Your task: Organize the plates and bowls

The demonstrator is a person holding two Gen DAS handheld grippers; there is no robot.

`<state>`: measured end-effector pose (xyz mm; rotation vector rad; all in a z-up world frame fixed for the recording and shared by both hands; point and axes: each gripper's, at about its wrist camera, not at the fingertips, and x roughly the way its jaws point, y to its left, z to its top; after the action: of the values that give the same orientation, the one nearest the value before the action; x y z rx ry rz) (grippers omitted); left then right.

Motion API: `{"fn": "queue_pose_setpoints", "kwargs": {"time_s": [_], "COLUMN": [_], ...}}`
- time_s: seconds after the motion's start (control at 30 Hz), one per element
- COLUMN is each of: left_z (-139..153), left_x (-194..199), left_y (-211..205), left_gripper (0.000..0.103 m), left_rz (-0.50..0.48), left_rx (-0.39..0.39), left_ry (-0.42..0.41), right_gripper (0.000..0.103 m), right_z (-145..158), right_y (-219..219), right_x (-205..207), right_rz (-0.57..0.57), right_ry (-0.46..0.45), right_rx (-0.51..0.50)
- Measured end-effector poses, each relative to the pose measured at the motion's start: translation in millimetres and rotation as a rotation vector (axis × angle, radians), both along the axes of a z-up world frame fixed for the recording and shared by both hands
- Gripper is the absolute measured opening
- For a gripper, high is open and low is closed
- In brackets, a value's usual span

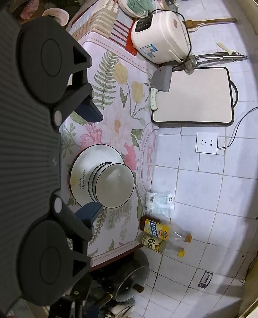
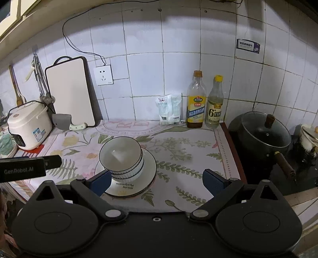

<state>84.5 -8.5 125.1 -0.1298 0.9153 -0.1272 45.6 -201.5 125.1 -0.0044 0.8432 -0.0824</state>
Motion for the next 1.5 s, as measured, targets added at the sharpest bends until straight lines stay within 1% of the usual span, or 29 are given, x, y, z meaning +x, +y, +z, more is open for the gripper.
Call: {"fn": "queue_pose_setpoints", "kwargs": {"time_s": [0.1, 0.23, 0.43, 0.67, 0.7, 0.77, 0.83, 0.9, 0.97, 1.03, 1.13, 1.2, 1.33, 1.5], "left_z": [-0.5, -2.3, -4.6, -3.3, -3.8, -6.3, -8.9, -12.9, -16.7, -17.5, -17.7, -18.6, -19.1, -18.9], "left_x": [-1.0, -4.8, -9.3, -13.0, -13.1, -13.1, -13.9, -10.6, -6.7, -7.5, -9.5, -10.2, -13.3, -20.9], "left_y": [-2.5, -5.0, -15.4, -17.9, -18.0, -17.3, -15.8, -13.4, -12.1, -11.0, -9.8, -9.8, -16.4, -19.9], "left_gripper": [0.088, 0.088, 0.088, 0.088, 0.089, 0.096, 0.096, 0.096, 0.096, 0.096, 0.096, 0.096, 0.096, 0.096], "left_rz": [-0.027, -0.051, -0.082, -0.075, -0.074, -0.068, -0.053, -0.021, -0.011, -0.017, -0.016, -0.016, -0.03, -0.047], "left_rx": [0.029, 0.049, 0.064, 0.075, 0.079, 0.087, 0.091, 0.093, 0.099, 0.092, 0.098, 0.111, 0.171, 0.174], "left_ry": [-0.002, 0.004, 0.014, 0.015, 0.019, 0.033, 0.045, 0.07, 0.1, 0.093, 0.087, 0.085, 0.088, 0.08], "right_gripper": [0.1, 0.1, 0.1, 0.1, 0.1, 0.1, 0.1, 0.1, 0.1, 0.1, 0.1, 0.1, 0.1, 0.1], "right_z": [3.8, 6.9, -1.9, 1.8, 1.9, 1.2, -0.2, -1.7, -3.6, -5.1, -7.6, -8.8, -10.5, -7.7], "right_y": [0.4, 0.8, 5.7, 5.5, 6.1, 7.2, 6.9, 6.5, 5.3, 4.8, 6.9, 8.1, 9.5, 10.3], "right_x": [-5.6, -12.2, -11.1, -17.2, -19.0, -21.8, -23.6, -24.9, -25.8, -26.2, -28.7, -29.9, -31.7, -36.8], "right_rz": [-0.012, -0.036, -0.05, -0.074, -0.074, -0.075, -0.073, -0.076, -0.082, -0.085, -0.092, -0.091, -0.095, -0.097], "right_ry": [-0.007, -0.026, -0.043, -0.076, -0.078, -0.08, -0.075, -0.073, -0.077, -0.082, -0.097, -0.102, -0.098, -0.112], "right_rx": [-0.007, -0.022, -0.065, -0.099, -0.106, -0.12, -0.124, -0.12, -0.115, -0.112, -0.135, -0.146, -0.146, -0.164]}}
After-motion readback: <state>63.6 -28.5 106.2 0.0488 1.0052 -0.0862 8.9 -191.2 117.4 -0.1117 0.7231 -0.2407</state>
